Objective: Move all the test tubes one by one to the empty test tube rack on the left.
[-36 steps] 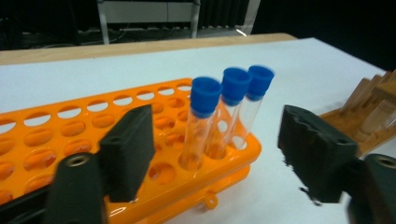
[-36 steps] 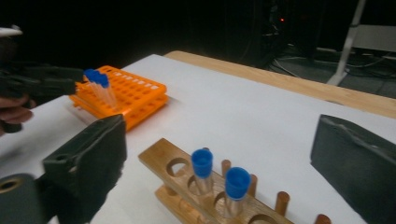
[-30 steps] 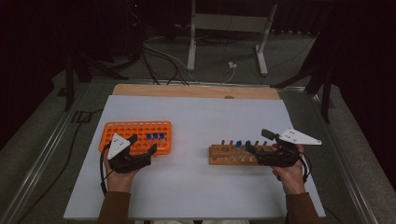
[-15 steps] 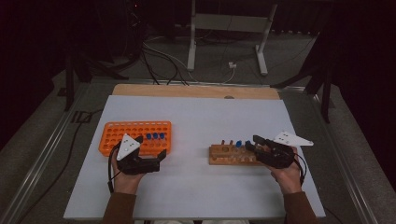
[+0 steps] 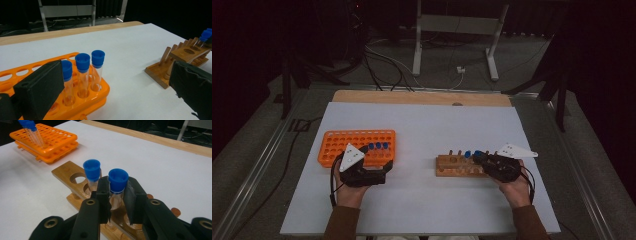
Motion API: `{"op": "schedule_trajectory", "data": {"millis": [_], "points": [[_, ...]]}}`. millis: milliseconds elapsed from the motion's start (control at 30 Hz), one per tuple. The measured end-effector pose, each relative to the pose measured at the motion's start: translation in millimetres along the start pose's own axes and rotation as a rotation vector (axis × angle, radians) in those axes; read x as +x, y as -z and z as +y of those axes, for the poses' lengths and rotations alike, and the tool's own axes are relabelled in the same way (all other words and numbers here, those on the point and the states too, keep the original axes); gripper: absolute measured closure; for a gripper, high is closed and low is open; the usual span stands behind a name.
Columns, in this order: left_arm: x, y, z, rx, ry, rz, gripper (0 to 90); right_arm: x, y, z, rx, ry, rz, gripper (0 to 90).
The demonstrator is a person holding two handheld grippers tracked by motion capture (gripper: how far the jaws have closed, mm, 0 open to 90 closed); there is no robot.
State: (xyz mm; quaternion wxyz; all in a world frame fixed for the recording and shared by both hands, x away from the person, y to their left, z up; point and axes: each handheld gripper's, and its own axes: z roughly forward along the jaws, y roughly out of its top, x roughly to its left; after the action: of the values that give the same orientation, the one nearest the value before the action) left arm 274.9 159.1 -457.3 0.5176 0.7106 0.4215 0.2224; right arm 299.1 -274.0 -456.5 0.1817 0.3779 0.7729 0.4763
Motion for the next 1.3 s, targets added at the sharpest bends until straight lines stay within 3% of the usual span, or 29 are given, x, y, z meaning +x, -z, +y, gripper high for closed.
{"op": "schedule_trajectory", "data": {"millis": [267, 633, 1300], "points": [[-0.4, -0.2, 0.0, -0.002, -0.001, 0.003, 0.9, 5.0, -5.5, -2.1, 0.018, 0.029, -0.015, 76.3], [-0.7, 0.2, 0.5, -0.007, 0.000, 0.002, 0.9, 5.6, -7.1, -3.7, 0.012, 0.027, -0.019, 77.3], [-1.5, -0.9, 0.1, -0.003, -0.010, 0.002, 0.9, 4.0, 15.2, 11.5, -0.074, 0.020, -0.024, 77.3]]}}
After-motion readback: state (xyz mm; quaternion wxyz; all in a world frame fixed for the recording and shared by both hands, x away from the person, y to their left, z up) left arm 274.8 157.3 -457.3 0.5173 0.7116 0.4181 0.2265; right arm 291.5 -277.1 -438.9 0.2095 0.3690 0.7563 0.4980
